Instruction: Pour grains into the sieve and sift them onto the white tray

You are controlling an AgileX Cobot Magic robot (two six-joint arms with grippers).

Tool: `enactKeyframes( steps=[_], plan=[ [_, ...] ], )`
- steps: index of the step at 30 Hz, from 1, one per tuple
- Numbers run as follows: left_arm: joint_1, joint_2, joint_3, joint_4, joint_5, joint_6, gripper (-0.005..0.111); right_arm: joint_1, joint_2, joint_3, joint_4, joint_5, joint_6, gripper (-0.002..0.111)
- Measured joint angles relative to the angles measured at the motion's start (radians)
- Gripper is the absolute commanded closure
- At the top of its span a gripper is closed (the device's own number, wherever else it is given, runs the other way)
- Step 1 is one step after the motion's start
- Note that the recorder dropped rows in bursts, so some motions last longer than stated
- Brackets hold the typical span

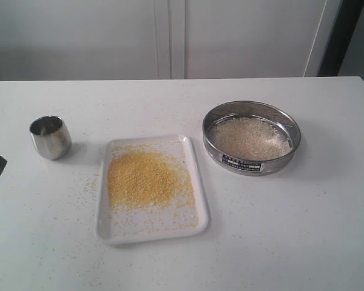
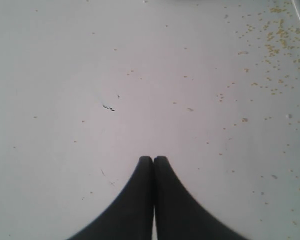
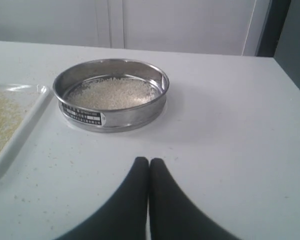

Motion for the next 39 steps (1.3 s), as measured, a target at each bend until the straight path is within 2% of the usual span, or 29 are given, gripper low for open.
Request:
enactKeyframes(
  steps=[39],
  plan=[
    [0.000,-0.037,0.000,0.000,0.000,0.000,0.107,0.000,0.000,0.000,-0.011,0.032,0.001,0.108]
  ],
)
